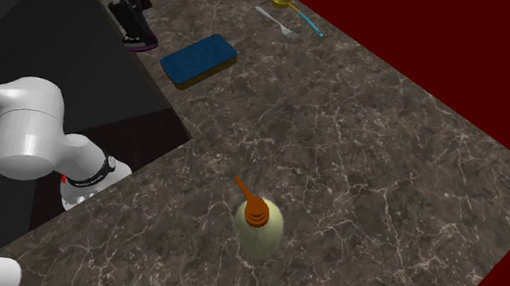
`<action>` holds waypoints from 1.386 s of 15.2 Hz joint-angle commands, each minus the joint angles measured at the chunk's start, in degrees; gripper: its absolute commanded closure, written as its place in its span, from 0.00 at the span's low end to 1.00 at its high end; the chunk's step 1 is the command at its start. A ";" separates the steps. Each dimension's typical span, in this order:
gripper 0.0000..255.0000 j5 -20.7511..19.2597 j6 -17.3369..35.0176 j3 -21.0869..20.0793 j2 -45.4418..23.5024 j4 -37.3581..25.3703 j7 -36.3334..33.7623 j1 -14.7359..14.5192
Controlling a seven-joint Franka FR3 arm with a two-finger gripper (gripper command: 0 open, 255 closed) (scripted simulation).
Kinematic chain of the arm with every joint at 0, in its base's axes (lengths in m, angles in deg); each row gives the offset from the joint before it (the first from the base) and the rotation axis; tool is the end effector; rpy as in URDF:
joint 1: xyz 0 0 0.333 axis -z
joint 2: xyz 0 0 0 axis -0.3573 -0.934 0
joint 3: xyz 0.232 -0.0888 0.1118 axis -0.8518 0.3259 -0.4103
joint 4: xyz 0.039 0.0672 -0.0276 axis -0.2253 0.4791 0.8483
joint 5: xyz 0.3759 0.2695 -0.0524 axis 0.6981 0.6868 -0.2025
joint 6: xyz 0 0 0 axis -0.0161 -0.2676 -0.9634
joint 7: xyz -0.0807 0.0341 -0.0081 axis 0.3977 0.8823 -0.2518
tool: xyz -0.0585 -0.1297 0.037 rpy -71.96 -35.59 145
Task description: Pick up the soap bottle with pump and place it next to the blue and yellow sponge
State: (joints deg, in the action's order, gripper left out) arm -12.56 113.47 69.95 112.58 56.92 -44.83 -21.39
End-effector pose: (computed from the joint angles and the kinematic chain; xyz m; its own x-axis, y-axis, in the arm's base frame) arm 0.4139 0.0088 0.5845 0.9863 -0.0595 0.1538 -0.0366 -0.9884 -0.1476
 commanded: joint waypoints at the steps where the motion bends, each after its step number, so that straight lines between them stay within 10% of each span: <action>1: 0.00 0.00 0.00 0.00 0.00 0.00 0.00 0.00; 21: 0.00 -12.18 4.25 18.81 -23.74 -17.17 20.75 6.02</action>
State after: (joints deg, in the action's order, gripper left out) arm -24.55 117.53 87.49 91.01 41.70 -25.54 -15.56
